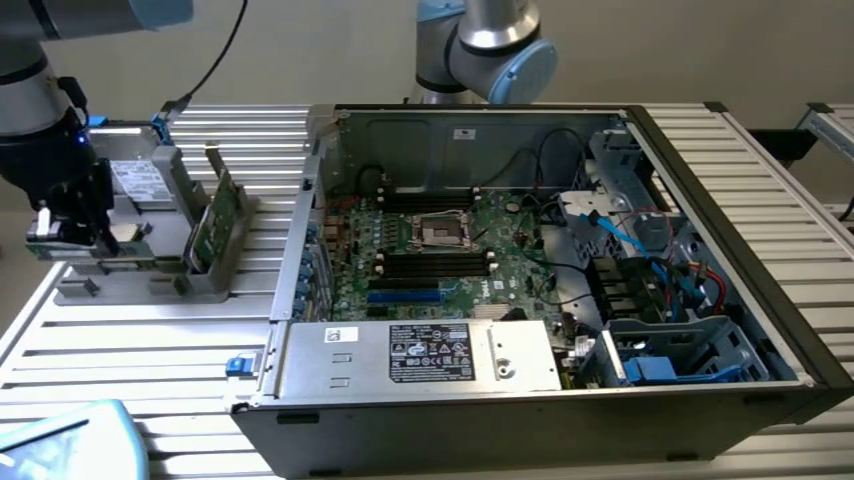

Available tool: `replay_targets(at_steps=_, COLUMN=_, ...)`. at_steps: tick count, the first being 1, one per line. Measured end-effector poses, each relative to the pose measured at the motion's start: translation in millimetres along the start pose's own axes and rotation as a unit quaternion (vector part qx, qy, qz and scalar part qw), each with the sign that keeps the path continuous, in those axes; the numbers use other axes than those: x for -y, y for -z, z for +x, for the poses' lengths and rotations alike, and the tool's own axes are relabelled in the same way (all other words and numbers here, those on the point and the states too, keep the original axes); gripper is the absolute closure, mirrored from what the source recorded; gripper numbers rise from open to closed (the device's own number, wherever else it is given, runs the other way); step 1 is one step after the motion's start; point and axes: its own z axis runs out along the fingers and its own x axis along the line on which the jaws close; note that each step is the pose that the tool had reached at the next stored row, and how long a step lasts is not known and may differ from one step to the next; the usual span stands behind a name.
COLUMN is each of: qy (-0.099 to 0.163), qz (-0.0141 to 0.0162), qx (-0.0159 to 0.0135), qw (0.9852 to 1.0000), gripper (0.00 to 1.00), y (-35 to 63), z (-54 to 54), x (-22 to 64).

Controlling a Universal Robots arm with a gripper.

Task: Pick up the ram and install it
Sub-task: 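Pick up the ram and move it above insertion slot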

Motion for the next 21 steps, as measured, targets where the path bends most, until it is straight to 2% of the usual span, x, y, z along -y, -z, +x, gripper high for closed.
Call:
replay_targets(at_steps=7, qy=0.0, qz=0.0001, qx=0.0, qw=1.0, gripper=0.87, y=13.9, z=0.0, x=-1.2)
replay_targets(at_steps=18, qy=0.0, qz=0.0002, qx=0.0, qw=1.0, gripper=0.87, y=63.1, z=0.0, x=-5.0)
replay_targets(at_steps=21, qy=0.0, qz=0.0003, qx=0.0015, qw=1.0, gripper=0.87, y=73.8, z=0.8, x=-0.6)
